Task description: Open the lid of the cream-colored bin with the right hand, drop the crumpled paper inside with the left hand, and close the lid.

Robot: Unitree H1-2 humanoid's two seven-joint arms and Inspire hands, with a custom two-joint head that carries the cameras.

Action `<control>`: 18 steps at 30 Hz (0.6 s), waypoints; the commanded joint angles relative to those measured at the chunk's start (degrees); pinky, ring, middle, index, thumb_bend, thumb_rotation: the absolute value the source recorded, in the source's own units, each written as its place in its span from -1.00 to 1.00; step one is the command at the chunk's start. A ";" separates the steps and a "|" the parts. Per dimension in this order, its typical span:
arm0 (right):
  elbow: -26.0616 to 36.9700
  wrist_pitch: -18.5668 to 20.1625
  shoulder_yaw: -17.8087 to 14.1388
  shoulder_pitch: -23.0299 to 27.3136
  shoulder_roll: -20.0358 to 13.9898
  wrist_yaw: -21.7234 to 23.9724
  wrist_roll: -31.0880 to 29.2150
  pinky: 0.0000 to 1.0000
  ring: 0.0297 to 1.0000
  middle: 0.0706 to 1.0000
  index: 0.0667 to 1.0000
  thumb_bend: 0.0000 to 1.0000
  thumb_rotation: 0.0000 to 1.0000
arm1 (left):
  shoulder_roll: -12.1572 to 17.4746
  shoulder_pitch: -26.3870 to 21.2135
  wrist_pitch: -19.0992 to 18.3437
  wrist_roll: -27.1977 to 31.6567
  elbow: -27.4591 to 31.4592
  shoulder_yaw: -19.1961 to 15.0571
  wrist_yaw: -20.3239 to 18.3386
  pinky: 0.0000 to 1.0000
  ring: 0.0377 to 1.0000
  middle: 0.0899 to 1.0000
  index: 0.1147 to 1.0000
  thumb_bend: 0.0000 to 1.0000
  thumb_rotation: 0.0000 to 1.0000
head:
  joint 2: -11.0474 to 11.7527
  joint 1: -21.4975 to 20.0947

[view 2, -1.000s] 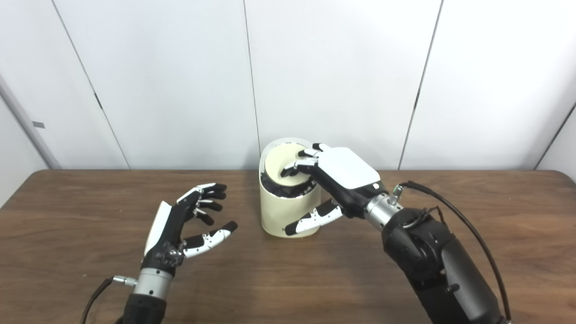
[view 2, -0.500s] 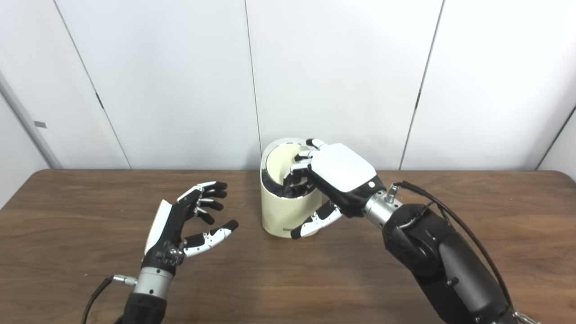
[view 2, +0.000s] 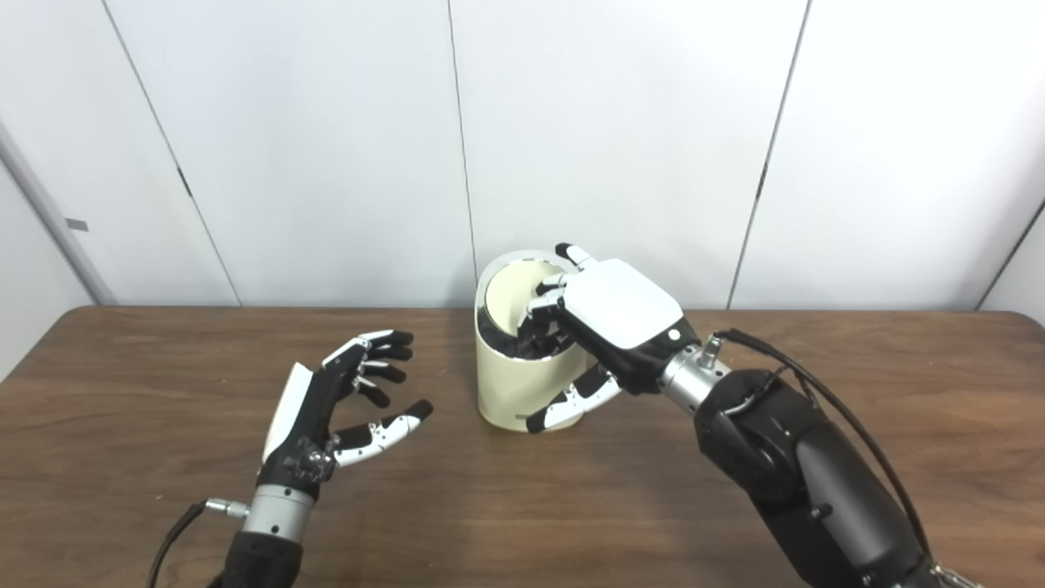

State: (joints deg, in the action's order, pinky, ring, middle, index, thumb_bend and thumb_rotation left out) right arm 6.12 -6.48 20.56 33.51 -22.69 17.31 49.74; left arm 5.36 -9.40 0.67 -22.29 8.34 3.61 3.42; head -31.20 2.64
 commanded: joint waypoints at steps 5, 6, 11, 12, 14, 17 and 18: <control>3.40 3.60 -4.82 -0.05 1.90 -1.66 -1.43 0.92 0.63 0.27 0.31 0.39 0.18 | 0.20 -1.57 1.05 0.08 2.03 -0.16 0.35 -0.03 0.24 0.38 0.43 0.24 -0.81 | 0.05 -0.06; 3.62 3.92 -5.64 -0.10 2.22 -1.92 -1.63 0.92 0.64 0.29 0.32 0.38 0.21 | 0.24 -1.56 1.12 0.07 2.00 -0.15 0.35 -0.03 0.25 0.38 0.43 0.24 -0.80 | 0.05 -0.06; 4.31 4.73 -8.46 0.20 3.19 -2.97 -2.11 0.91 0.70 0.33 0.35 0.34 0.32 | 0.35 -1.53 1.19 0.33 1.99 -0.19 0.22 -0.02 0.24 0.39 0.44 0.24 -0.81 | 0.08 -0.24; 4.82 5.41 -9.24 0.21 3.32 -2.78 -2.53 0.91 0.71 0.33 0.35 0.33 0.31 | 0.36 -1.53 1.25 0.36 1.97 -0.18 0.21 -0.03 0.24 0.39 0.44 0.24 -0.80 | 0.08 -0.24; 6.12 6.91 -10.55 0.09 3.45 -2.13 -3.30 0.93 0.75 0.35 0.38 0.30 0.29 | 0.42 -1.55 1.40 0.33 1.83 -0.18 0.27 -0.03 0.24 0.38 0.43 0.24 -0.81 | 0.13 -0.23; 7.50 8.28 -12.97 -0.66 3.69 -3.07 -5.57 0.87 0.72 0.37 0.37 0.31 0.30 | 0.46 -1.53 1.33 0.11 1.83 -0.17 0.36 -0.03 0.25 0.38 0.43 0.23 -0.80 | 0.14 -0.27; 7.81 8.66 -13.63 -1.02 3.69 -3.38 -5.98 0.80 0.71 0.38 0.36 0.34 0.34 | 0.47 -1.52 1.40 0.14 1.81 -0.20 0.39 -0.02 0.25 0.38 0.43 0.24 -0.80 | 0.16 -0.36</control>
State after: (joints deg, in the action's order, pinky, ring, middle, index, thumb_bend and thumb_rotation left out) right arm 12.00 1.85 8.39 30.92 -19.07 15.84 44.93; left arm 5.47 -9.40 0.70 -22.19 8.34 3.57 3.43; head -31.03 2.20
